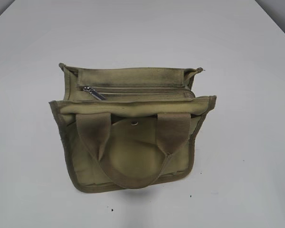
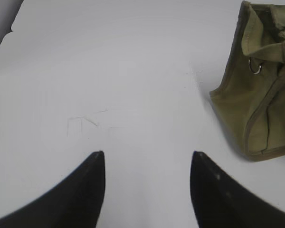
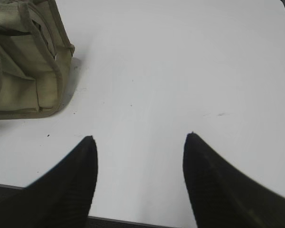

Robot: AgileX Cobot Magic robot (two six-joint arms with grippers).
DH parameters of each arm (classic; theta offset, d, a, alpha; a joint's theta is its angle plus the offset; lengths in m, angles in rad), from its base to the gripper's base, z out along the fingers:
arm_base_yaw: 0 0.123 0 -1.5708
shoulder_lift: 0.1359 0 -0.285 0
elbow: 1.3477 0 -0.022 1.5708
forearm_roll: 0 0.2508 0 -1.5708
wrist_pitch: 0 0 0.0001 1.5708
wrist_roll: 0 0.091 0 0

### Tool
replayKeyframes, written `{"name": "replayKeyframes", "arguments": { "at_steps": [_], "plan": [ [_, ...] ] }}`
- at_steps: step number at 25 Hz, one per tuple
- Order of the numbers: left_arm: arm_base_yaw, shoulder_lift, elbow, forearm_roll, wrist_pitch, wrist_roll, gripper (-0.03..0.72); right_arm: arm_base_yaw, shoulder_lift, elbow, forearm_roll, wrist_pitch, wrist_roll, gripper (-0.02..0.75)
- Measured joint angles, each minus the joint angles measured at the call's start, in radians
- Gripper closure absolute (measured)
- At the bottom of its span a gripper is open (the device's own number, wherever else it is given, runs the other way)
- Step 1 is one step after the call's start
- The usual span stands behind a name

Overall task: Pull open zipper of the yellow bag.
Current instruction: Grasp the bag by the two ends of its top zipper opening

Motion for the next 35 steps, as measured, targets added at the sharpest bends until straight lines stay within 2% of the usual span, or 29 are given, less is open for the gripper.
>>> {"name": "replayKeyframes", "arguments": {
  "at_steps": [31,35],
  "plan": [
    [0.0,0.0,0.0,0.0,0.0,0.0,0.249,0.0,0.0,0.0,0.0,0.0,0.0,0.288],
    [0.0,0.016,-0.009,-0.032,-0.018,0.0,0.249,0.0,0.0,0.0,0.001,0.0,0.0,0.288]
  ]
}}
